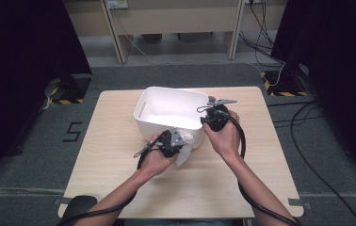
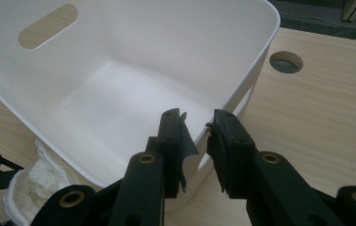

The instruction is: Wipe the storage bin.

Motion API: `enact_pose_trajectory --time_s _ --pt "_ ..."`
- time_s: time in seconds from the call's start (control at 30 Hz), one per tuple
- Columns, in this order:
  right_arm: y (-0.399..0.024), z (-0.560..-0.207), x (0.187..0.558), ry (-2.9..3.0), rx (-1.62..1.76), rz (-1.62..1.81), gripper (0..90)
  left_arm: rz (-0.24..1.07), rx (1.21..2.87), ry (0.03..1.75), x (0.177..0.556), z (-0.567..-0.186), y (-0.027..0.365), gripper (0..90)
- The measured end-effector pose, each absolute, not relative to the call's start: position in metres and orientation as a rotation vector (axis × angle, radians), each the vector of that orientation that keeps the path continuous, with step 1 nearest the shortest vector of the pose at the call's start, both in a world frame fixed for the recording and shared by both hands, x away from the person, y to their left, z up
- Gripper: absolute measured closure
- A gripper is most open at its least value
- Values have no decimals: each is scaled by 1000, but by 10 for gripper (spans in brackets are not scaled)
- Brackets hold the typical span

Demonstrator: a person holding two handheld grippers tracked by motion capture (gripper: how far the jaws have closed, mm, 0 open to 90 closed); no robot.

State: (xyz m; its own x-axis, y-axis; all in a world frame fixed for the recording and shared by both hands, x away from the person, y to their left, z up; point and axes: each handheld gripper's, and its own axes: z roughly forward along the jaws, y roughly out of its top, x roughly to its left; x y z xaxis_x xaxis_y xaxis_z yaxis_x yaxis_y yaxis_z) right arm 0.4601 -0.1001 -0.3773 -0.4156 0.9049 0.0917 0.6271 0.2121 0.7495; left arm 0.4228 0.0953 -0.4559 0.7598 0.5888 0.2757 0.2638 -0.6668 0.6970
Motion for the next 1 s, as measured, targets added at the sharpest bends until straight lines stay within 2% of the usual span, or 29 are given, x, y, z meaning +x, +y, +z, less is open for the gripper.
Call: enact_pose_trajectory --time_s 1.0 --pt "-100 -378 460 2114 1423 1040 743 622 2315 582 423 -455 67 782"
